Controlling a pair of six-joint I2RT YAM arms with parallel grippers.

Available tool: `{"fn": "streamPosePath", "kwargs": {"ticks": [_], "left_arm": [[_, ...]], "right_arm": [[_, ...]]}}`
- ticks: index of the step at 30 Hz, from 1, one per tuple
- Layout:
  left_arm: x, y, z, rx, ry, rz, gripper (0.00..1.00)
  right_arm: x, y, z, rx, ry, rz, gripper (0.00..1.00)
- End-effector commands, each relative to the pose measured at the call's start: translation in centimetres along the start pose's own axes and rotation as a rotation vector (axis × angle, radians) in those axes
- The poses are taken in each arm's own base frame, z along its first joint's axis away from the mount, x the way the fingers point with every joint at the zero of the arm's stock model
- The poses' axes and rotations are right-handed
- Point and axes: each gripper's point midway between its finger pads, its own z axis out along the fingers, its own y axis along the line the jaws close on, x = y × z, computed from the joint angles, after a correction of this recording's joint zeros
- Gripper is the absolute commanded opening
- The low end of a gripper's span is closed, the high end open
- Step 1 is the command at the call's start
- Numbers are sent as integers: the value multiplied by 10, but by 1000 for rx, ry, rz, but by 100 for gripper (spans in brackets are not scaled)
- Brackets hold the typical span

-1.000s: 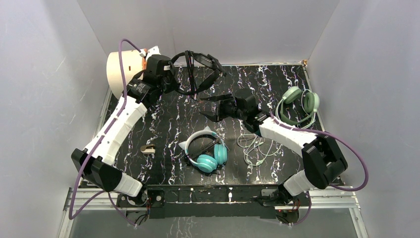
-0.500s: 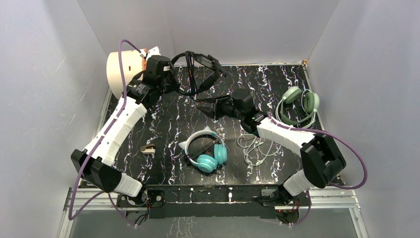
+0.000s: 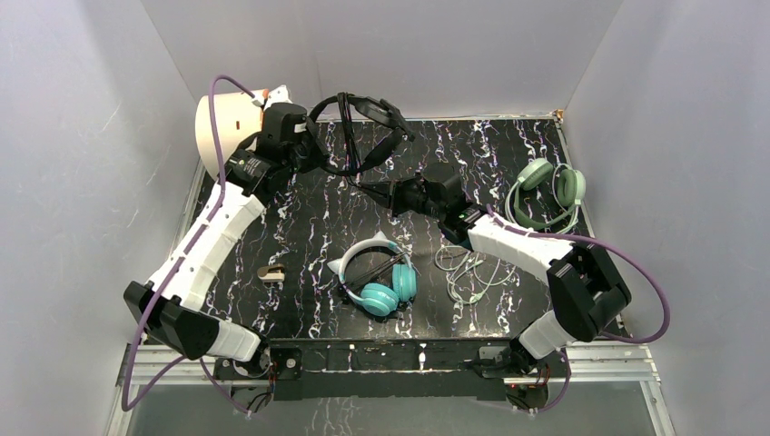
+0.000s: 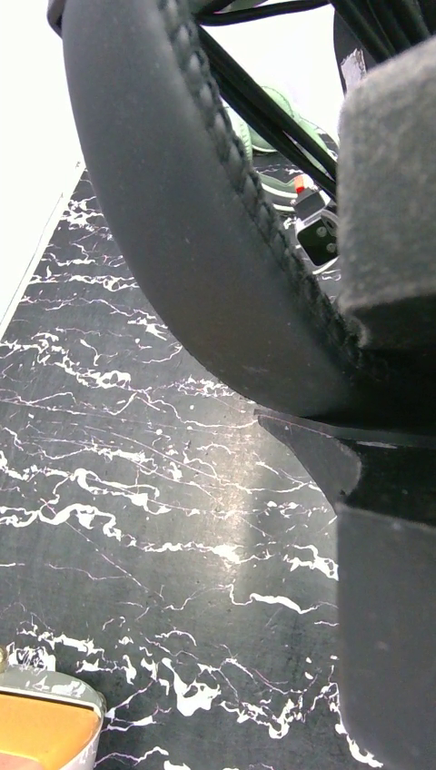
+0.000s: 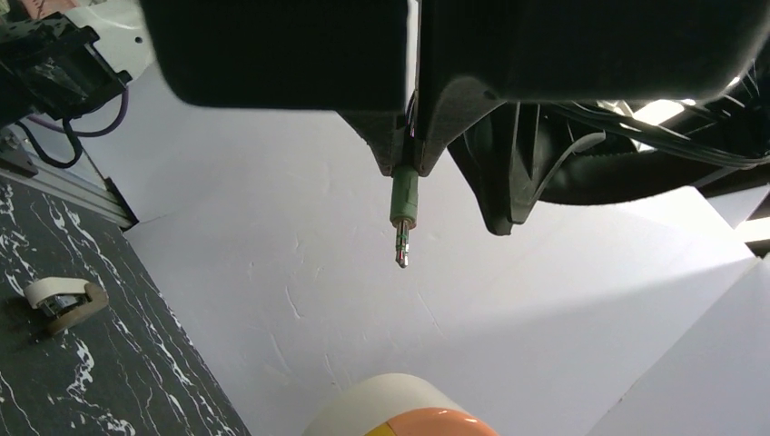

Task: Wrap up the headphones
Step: Wrap the headphones cable around the headphones.

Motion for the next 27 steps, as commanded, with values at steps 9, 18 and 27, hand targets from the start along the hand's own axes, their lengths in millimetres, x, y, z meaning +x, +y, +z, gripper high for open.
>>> {"fn": "streamPosePath", "kwargs": {"ticks": [9,18,27], "left_arm": [[-18,-34,-39,222,-24,-39,0],[18,-89,-75,700,102,104,0],[41,-102,-80,814,223,66,0]], "right_arm": [[-7,11,-39,-167,-18,-104,0],[-2,58,-95,-415,-41,-806,0],[39,92,-140,-596,16,-1200,0]]}}
